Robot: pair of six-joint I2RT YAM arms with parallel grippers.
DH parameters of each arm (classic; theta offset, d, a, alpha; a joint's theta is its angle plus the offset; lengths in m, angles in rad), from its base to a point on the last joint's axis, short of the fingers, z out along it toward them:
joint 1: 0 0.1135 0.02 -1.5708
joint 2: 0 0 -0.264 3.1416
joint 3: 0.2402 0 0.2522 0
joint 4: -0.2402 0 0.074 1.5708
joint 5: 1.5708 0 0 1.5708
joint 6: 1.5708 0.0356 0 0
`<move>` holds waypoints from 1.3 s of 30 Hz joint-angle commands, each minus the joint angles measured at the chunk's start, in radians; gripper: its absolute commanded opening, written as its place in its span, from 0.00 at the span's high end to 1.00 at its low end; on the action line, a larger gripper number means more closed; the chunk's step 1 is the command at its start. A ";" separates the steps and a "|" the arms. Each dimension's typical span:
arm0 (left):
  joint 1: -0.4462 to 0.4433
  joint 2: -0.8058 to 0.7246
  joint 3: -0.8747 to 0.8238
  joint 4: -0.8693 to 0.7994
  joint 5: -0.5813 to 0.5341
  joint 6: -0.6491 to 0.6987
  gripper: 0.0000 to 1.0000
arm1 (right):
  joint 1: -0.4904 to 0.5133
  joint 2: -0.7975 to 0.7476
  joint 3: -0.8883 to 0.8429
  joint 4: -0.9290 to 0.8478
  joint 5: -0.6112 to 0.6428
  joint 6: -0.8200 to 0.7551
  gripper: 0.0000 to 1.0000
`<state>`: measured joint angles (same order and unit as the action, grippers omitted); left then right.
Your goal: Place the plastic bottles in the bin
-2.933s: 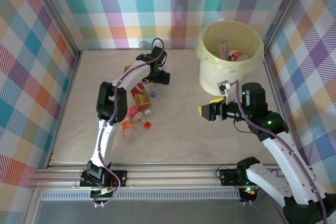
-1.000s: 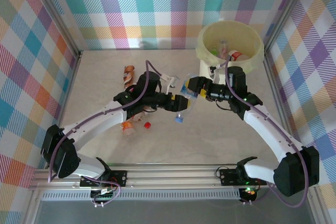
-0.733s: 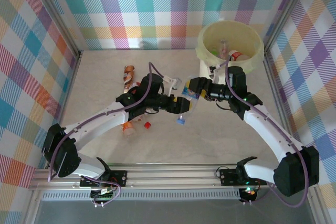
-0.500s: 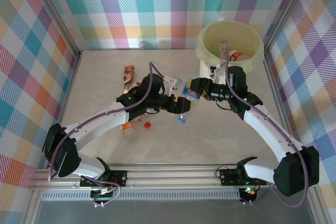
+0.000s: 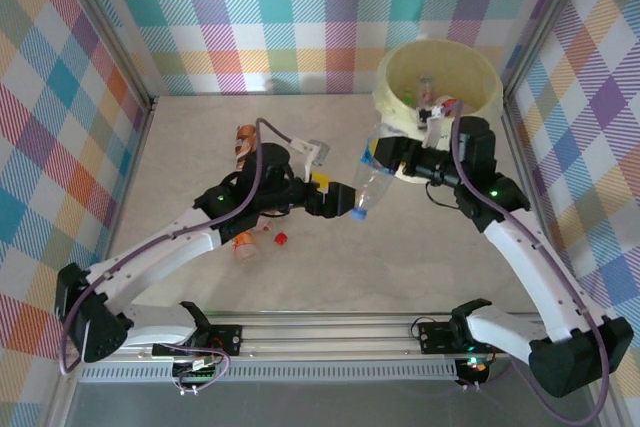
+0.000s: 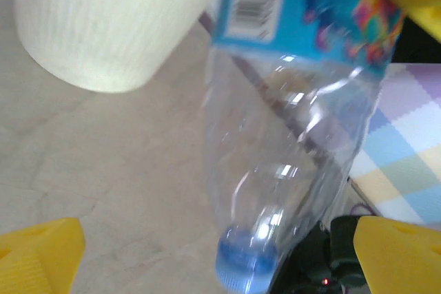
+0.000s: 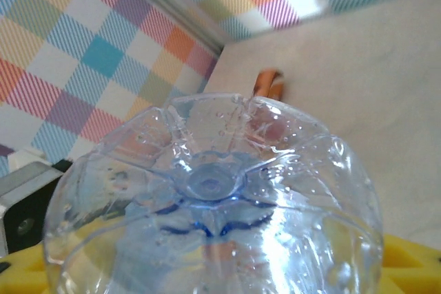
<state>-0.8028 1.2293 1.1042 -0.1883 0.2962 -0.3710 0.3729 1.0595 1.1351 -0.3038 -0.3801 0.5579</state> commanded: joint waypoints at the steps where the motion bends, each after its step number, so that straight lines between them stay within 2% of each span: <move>1: -0.011 -0.046 -0.021 -0.025 -0.106 -0.035 0.00 | 0.003 -0.021 0.099 -0.062 0.168 -0.142 0.37; 6: -0.011 -0.133 -0.075 -0.008 -0.124 0.025 0.00 | 0.003 0.026 0.240 -0.061 0.383 -0.270 0.37; 11: -0.031 -0.248 -0.104 -0.135 -0.219 0.106 0.00 | -0.002 0.129 0.363 -0.027 0.524 -0.379 0.37; 18: -0.030 -0.358 -0.146 -0.229 -0.343 0.102 0.00 | -0.018 0.280 0.503 0.071 0.720 -0.460 0.38; 22: -0.031 -0.391 -0.169 -0.243 -0.383 0.089 0.00 | -0.041 0.343 0.548 0.127 0.753 -0.474 0.38; 29: -0.031 -0.395 -0.183 -0.254 -0.397 0.089 0.00 | -0.082 0.464 0.653 0.089 0.772 -0.493 0.38; 34: -0.030 -0.392 -0.188 -0.256 -0.407 0.089 0.00 | -0.100 0.518 0.665 0.064 0.739 -0.485 0.38; 39: -0.030 -0.386 -0.187 -0.262 -0.426 0.091 0.00 | -0.105 0.600 0.708 -0.045 0.681 -0.475 0.37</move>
<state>-0.8234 0.8478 0.9249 -0.4442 -0.1028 -0.2905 0.2733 1.6222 1.7905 -0.2871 0.3412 0.0887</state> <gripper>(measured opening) 0.997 0.633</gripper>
